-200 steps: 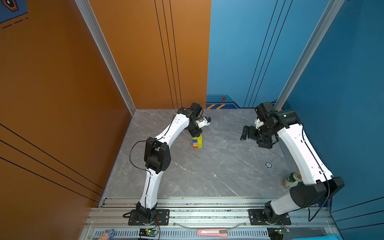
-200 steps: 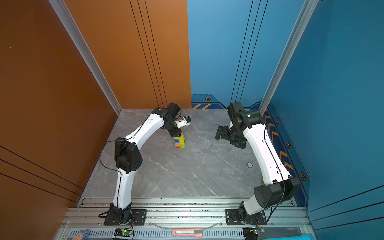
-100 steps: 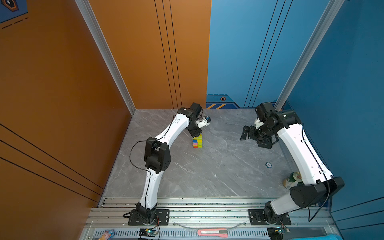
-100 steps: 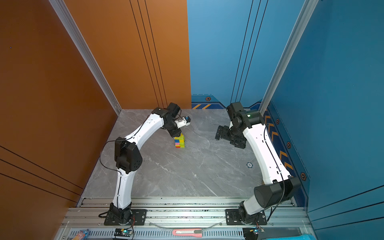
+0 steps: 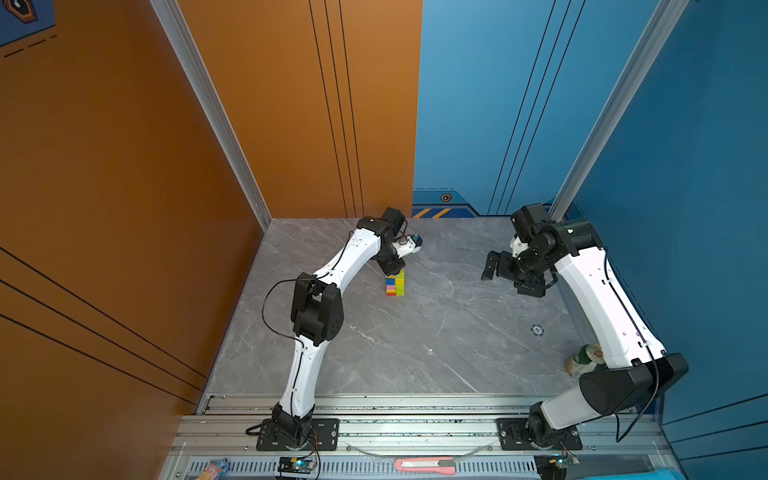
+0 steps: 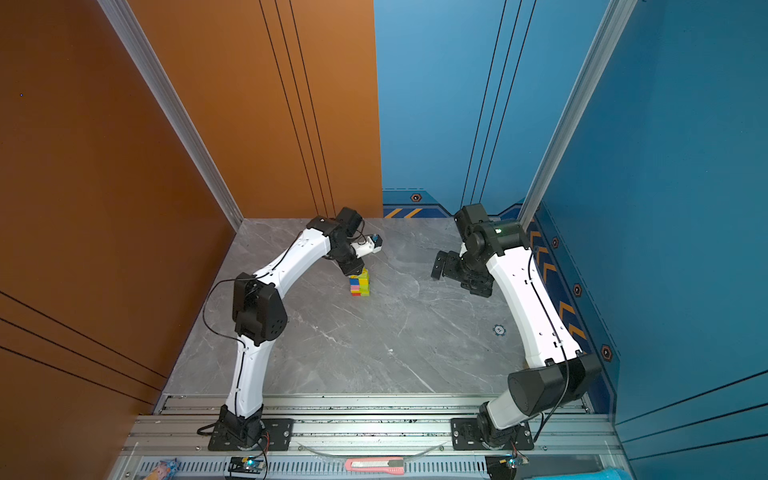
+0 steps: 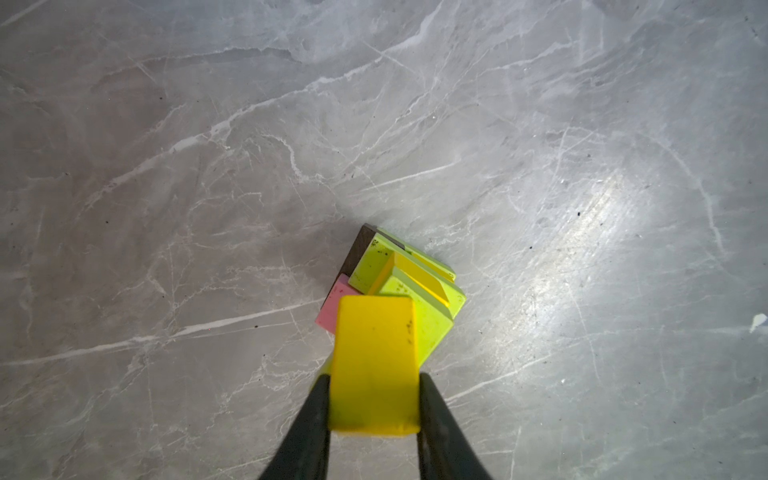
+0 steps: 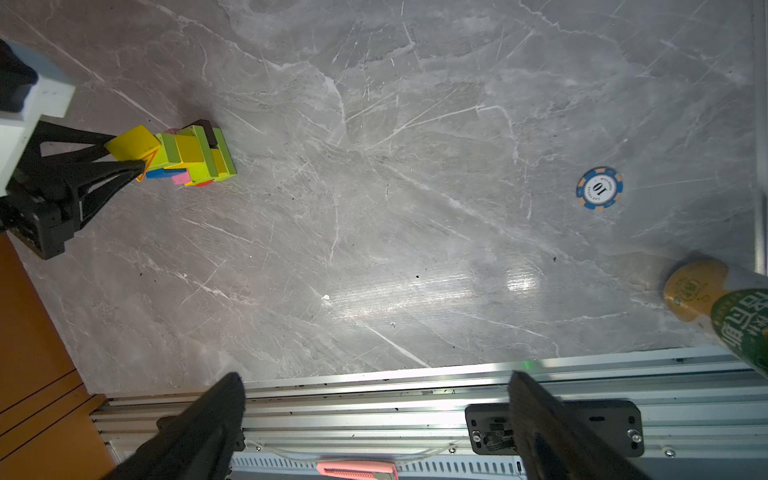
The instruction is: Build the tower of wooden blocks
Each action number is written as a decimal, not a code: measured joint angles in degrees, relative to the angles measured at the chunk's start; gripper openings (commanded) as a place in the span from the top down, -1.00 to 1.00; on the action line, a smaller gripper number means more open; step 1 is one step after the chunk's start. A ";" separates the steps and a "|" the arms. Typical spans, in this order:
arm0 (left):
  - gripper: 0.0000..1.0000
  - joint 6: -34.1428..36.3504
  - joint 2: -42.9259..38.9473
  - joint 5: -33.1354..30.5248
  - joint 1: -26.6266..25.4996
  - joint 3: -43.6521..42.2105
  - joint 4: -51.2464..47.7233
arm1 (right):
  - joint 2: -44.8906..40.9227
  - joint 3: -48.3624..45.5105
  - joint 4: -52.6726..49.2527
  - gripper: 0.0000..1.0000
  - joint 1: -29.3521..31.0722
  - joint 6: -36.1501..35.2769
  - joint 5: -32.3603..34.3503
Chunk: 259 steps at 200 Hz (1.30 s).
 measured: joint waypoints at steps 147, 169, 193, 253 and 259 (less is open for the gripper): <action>-0.21 -0.72 -0.02 -1.46 -0.74 1.64 0.04 | 0.85 0.00 0.09 -1.00 -0.20 -1.44 -0.68; -0.39 -1.55 -0.92 -2.45 -0.74 1.64 0.00 | 0.85 0.00 0.79 -1.00 -0.20 -1.46 -0.83; -0.51 -2.80 -4.00 -4.09 -0.72 1.62 0.00 | 0.66 -0.59 2.54 -1.00 -0.20 -1.53 -1.11; -0.52 -7.69 -16.52 -6.91 1.27 1.22 0.70 | 2.03 0.33 5.25 -0.99 2.16 -6.32 1.05; -0.52 -8.17 -17.70 -7.30 1.62 0.44 1.11 | 2.78 1.14 5.62 -0.98 2.86 -7.17 1.40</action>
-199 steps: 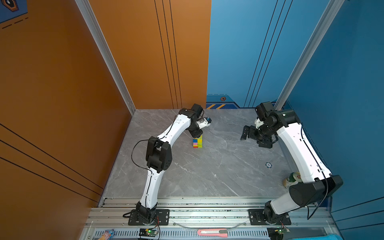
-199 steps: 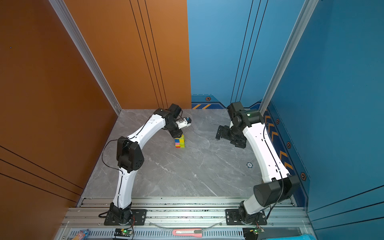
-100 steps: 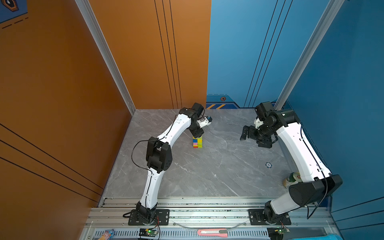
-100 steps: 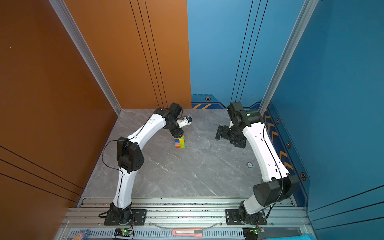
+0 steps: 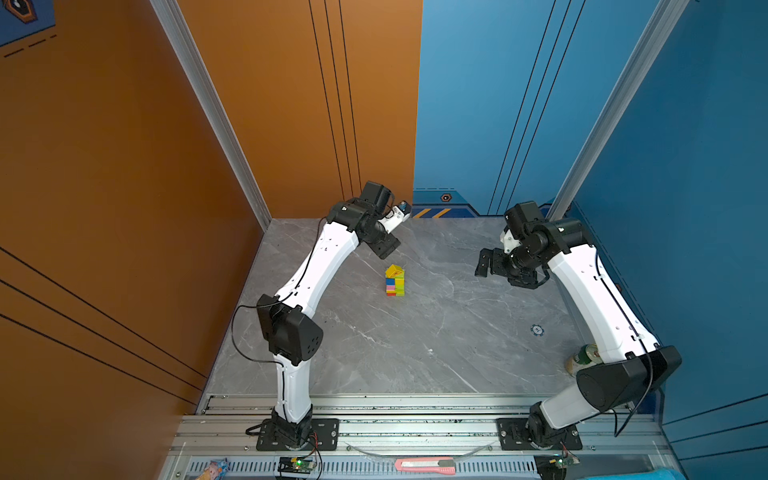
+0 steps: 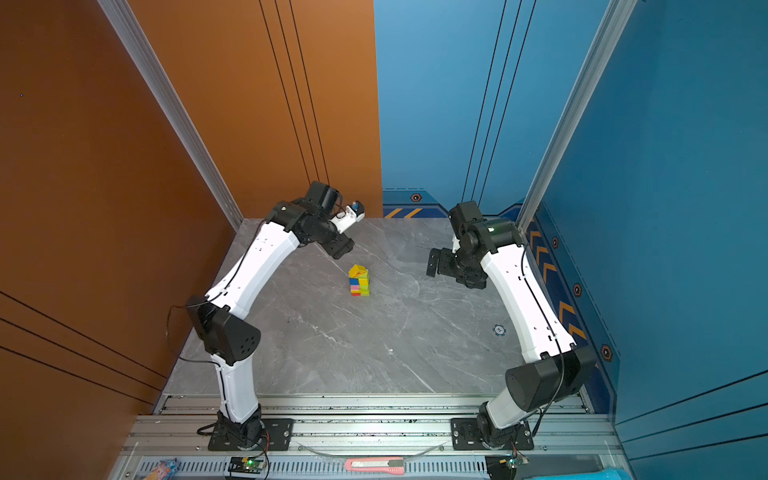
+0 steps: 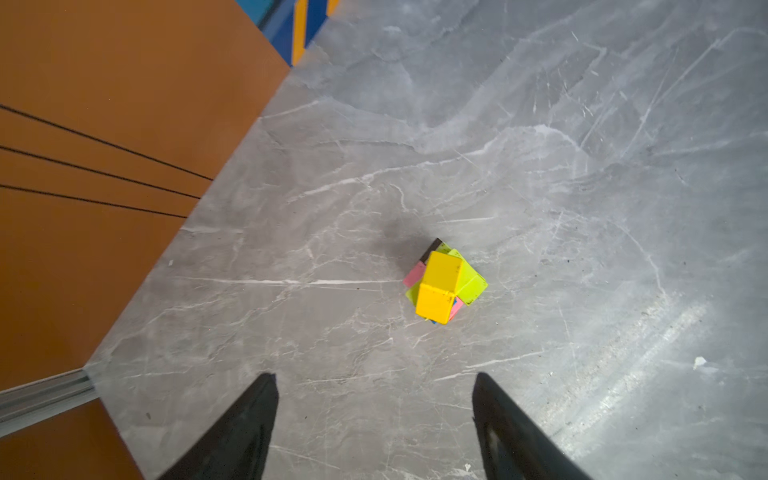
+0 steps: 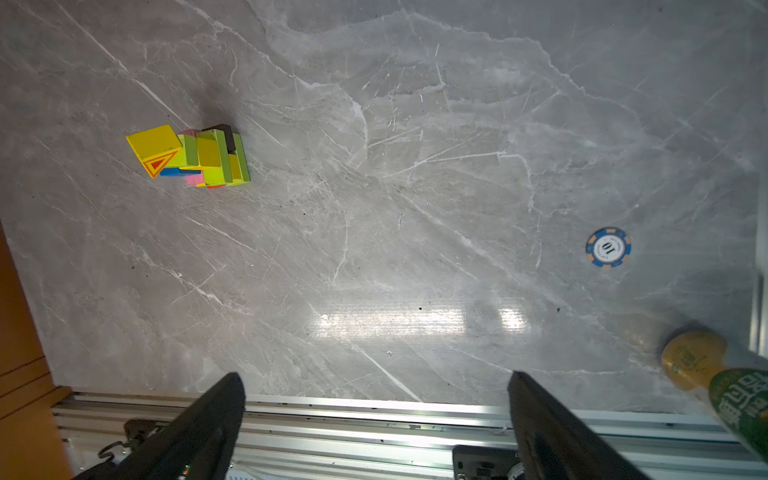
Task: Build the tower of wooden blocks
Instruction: 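Raise the left gripper away while the right gripper moves over the stack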
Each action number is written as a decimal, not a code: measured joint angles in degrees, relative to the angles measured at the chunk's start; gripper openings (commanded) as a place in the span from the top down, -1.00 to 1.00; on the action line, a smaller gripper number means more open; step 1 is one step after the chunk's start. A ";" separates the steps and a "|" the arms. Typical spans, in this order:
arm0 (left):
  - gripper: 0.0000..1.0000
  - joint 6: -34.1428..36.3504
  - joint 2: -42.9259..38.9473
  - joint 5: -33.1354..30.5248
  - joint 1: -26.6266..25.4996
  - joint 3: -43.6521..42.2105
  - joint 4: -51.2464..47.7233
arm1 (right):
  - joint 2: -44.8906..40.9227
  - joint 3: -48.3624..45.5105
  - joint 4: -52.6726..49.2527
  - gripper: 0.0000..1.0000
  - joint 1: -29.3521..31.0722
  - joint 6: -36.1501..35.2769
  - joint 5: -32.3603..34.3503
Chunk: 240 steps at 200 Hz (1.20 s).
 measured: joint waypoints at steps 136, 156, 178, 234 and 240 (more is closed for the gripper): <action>-0.49 -36.83 -44.54 -0.26 4.70 -62.16 25.62 | 30.49 23.54 14.29 -0.66 13.66 -16.63 -1.53; -0.48 -38.73 -44.48 -0.92 4.81 -62.82 26.80 | 35.58 28.83 14.80 -0.64 14.91 -15.69 -1.40; -0.45 -39.54 -41.00 -1.51 6.64 -60.74 27.61 | 38.80 32.00 14.97 -0.66 15.85 -13.62 -1.51; -0.39 -39.85 -20.24 0.28 10.93 -42.25 29.68 | 38.47 32.74 13.97 -0.79 14.88 -11.15 -2.05; -0.36 -39.78 -17.90 0.70 10.95 -40.00 29.73 | 38.27 32.74 13.66 -0.79 14.75 -10.93 -2.01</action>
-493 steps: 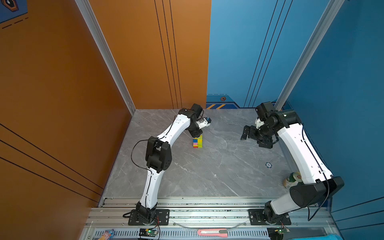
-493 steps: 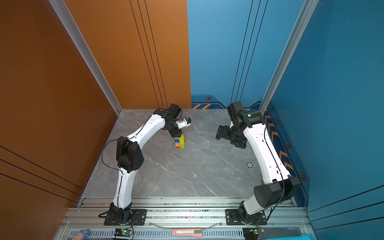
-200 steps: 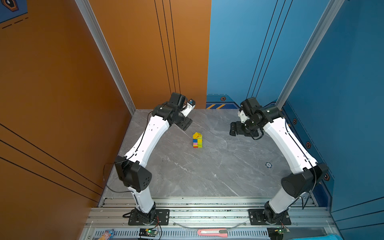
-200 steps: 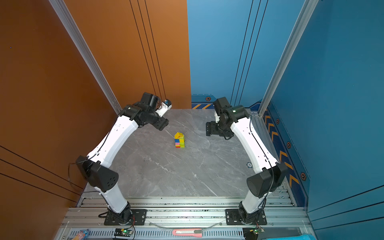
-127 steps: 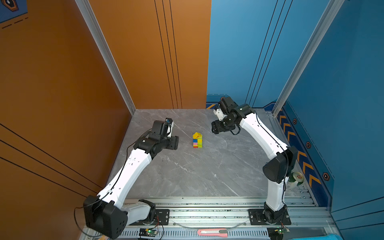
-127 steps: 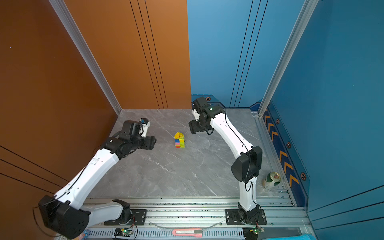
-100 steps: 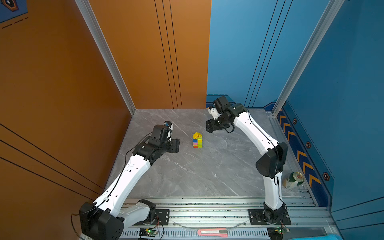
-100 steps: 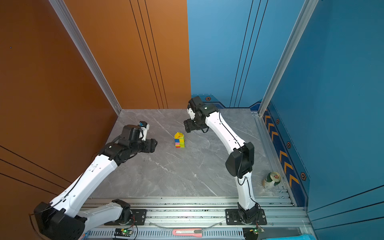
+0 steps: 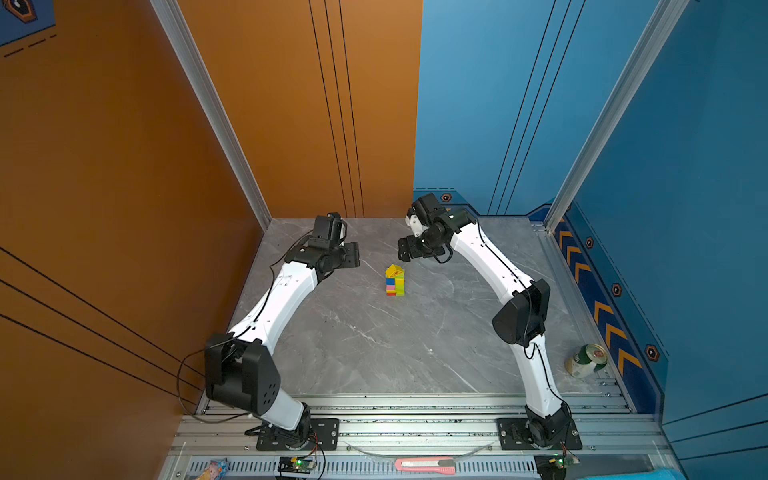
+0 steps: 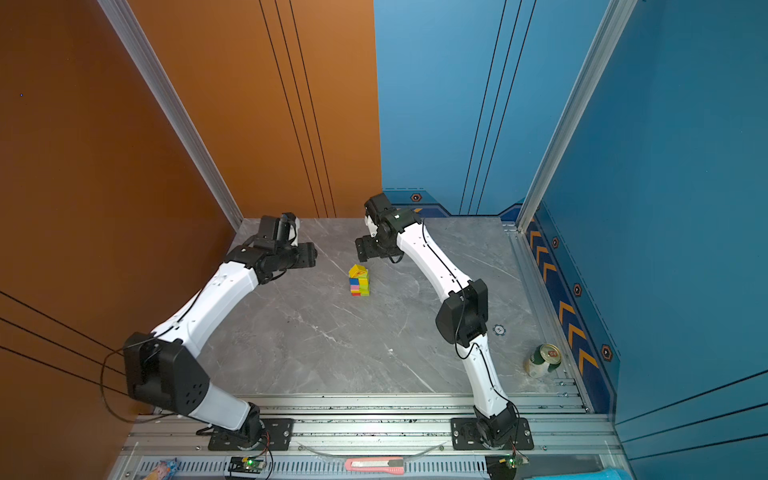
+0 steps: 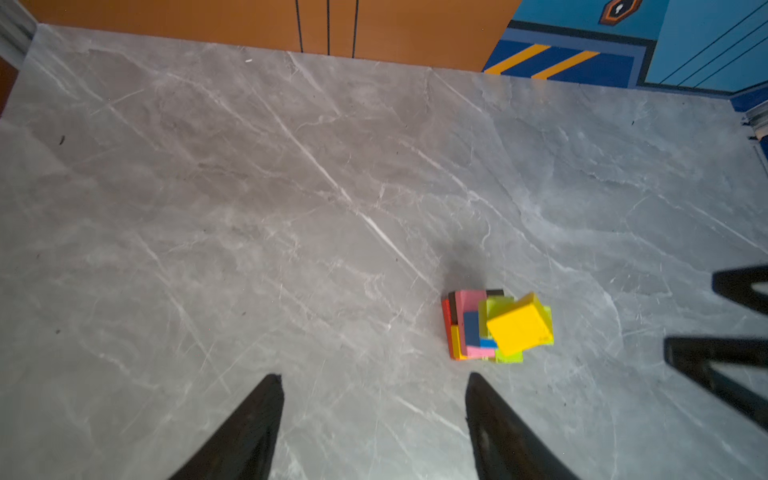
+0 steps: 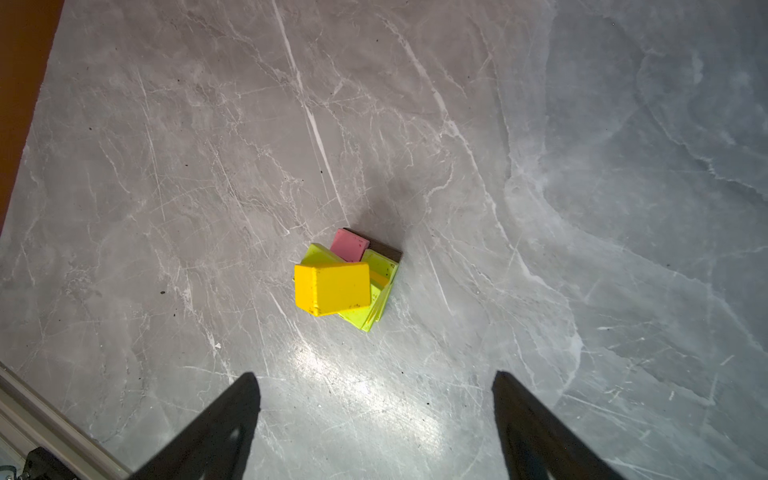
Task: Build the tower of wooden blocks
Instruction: 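Raise the left gripper away while the right gripper moves over the stack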
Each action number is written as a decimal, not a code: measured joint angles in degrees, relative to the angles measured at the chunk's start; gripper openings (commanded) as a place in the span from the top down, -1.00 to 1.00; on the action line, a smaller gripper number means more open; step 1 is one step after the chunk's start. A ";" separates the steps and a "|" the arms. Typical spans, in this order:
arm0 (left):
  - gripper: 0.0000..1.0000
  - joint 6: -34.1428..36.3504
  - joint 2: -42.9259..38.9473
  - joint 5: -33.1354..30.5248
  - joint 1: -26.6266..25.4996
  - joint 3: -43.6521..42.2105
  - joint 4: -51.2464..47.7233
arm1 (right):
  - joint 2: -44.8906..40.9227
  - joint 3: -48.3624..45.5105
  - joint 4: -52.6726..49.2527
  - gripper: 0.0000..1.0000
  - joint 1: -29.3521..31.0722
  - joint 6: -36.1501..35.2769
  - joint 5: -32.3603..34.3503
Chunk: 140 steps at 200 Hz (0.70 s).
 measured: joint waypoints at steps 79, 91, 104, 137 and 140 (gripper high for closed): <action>-0.19 4.44 24.17 4.63 -2.27 21.86 -6.93 | -8.50 -6.91 -2.34 -0.74 -0.11 1.73 2.62; -0.18 4.59 24.61 4.81 -2.69 21.64 -8.35 | -9.33 -7.76 -2.40 -0.66 -0.11 1.66 3.26; -0.17 4.63 24.13 4.98 -2.95 20.74 -9.18 | -9.86 -8.13 -2.64 -0.59 0.07 1.27 4.07; -0.17 4.61 18.88 4.68 -1.99 14.47 -10.10 | -9.18 -7.50 -3.48 -0.47 2.05 -1.25 6.99; -0.18 4.63 18.12 4.50 -1.88 13.62 -10.29 | -8.90 -7.17 -3.61 -0.47 2.38 -1.62 7.34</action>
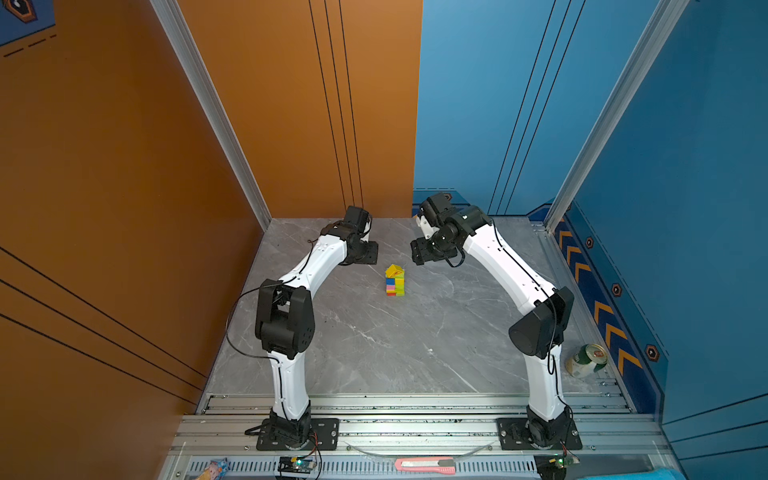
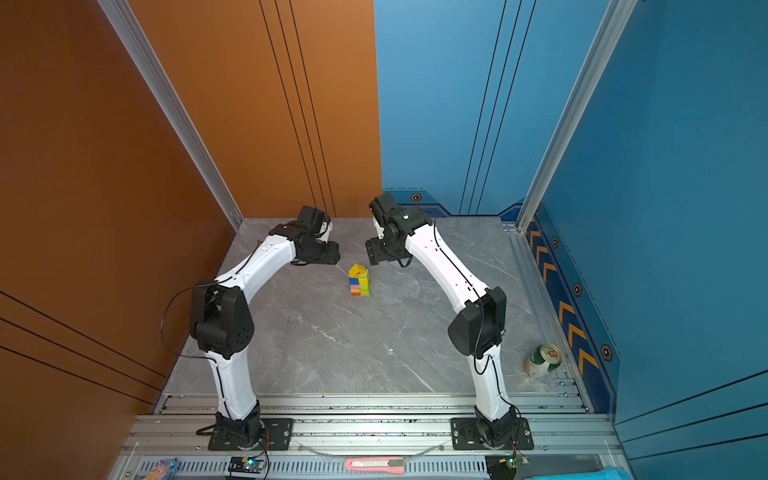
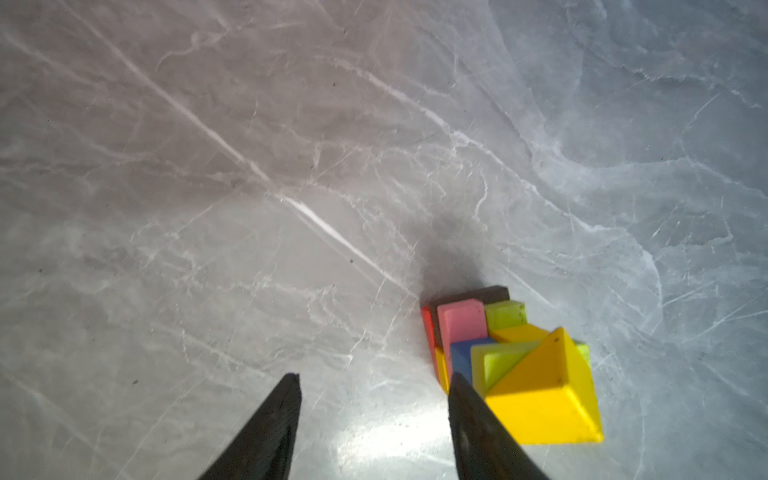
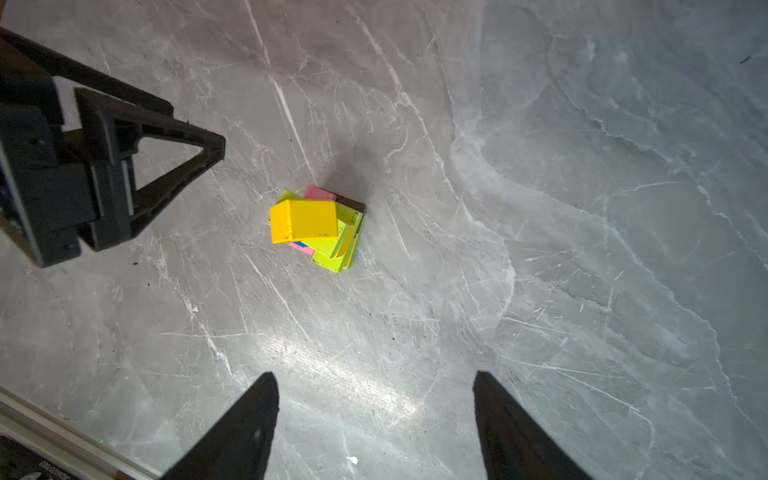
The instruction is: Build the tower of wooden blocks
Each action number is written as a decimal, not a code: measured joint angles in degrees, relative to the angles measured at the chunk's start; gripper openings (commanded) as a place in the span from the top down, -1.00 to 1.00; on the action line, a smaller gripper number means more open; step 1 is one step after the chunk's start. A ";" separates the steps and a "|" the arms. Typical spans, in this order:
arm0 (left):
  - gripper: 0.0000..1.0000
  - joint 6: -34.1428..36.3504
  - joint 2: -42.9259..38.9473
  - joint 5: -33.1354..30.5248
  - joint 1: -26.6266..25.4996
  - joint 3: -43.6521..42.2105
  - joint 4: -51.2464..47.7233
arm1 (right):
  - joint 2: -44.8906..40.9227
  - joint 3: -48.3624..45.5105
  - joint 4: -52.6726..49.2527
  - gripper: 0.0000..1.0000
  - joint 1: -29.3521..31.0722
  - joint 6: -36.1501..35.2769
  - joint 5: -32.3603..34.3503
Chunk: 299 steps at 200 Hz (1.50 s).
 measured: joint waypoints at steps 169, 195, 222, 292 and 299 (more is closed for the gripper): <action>-0.17 -2.38 -27.15 -2.14 -4.70 -28.35 -3.56 | 12.26 5.29 3.74 -0.65 4.81 -9.33 0.92; -0.20 -2.82 -29.03 -2.12 -4.72 -29.11 -3.63 | 12.92 5.31 4.13 -0.65 4.85 -9.73 1.86; -0.31 -3.32 -30.21 -2.10 -5.14 -29.24 -3.58 | 12.92 5.33 4.85 -0.67 4.85 -9.86 1.90; -0.40 -3.30 -34.03 -1.92 -5.92 -31.43 -3.43 | 12.94 5.35 4.96 -0.59 4.85 -10.75 1.88; -0.40 -3.30 -34.27 -1.92 -5.92 -31.74 -3.43 | 12.96 5.35 4.96 -0.57 4.85 -10.95 1.88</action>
